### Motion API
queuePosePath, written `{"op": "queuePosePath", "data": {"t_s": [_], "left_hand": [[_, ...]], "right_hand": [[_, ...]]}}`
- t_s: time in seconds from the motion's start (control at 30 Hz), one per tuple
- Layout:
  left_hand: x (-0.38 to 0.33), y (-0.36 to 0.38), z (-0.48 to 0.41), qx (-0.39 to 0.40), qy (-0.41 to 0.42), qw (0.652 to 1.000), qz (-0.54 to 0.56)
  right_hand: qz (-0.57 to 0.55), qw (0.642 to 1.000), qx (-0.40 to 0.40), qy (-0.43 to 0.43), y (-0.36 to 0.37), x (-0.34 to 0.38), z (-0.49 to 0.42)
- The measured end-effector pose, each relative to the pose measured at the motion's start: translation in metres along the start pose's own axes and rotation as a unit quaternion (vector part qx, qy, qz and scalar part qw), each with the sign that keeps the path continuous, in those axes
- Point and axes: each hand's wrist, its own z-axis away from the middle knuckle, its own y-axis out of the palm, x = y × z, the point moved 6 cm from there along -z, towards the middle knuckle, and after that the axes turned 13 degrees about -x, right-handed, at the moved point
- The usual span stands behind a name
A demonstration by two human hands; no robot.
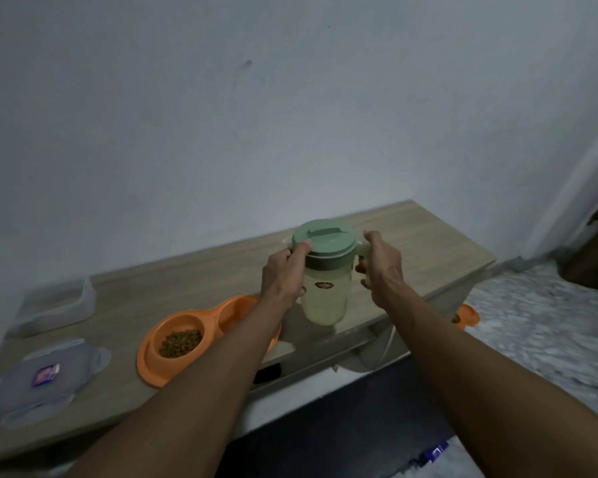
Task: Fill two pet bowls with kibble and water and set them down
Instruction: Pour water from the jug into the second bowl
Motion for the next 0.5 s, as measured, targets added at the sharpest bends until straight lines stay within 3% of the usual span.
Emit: {"op": "queuePosePath", "data": {"t_s": [0.27, 0.5], "left_hand": [[0.004, -0.015, 0.026, 0.002, 0.002, 1.0, 0.021], [0.022, -0.009, 0.025, -0.01, -0.053, 0.996, 0.065]], "right_hand": [[0.001, 0.997, 0.072, -0.004, -0.006, -0.001, 0.011], [0.01, 0.996, 0.094, 0.004, 0.0, -0.006, -0.001]]}}
